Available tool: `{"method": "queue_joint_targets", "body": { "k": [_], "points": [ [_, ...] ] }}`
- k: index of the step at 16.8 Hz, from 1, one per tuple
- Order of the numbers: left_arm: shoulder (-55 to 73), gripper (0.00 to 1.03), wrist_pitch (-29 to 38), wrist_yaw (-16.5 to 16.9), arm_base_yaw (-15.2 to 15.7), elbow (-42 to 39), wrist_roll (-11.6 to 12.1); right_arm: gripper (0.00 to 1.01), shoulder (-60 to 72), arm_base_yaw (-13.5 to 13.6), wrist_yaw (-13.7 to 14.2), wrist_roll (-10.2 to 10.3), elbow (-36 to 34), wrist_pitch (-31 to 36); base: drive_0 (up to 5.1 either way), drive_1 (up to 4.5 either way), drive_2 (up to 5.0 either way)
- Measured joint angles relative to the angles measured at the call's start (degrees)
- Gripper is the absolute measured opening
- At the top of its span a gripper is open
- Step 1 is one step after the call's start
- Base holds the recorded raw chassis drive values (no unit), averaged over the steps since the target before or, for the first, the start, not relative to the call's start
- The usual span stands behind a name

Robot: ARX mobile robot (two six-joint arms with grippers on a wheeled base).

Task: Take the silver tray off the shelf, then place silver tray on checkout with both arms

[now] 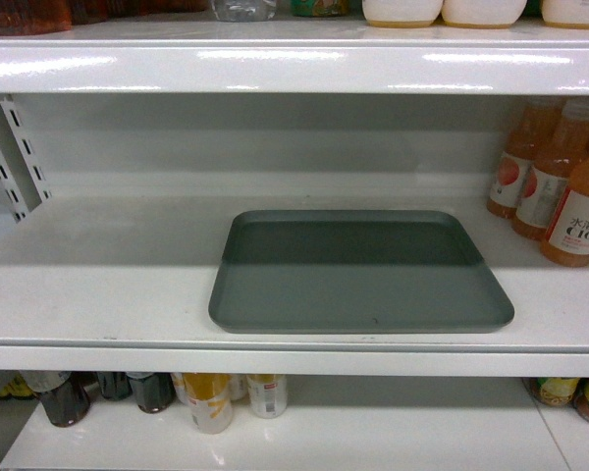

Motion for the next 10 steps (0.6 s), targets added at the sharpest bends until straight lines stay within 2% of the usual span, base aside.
{"method": "queue_joint_targets", "body": {
  "k": [10],
  "points": [
    [0.0, 0.98, 0.0, 0.0, 0.0, 0.0, 0.0, 0.98, 0.0, 0.0, 0.0, 0.0, 0.0, 0.0, 0.0, 0.00, 0.0]
  ]
}}
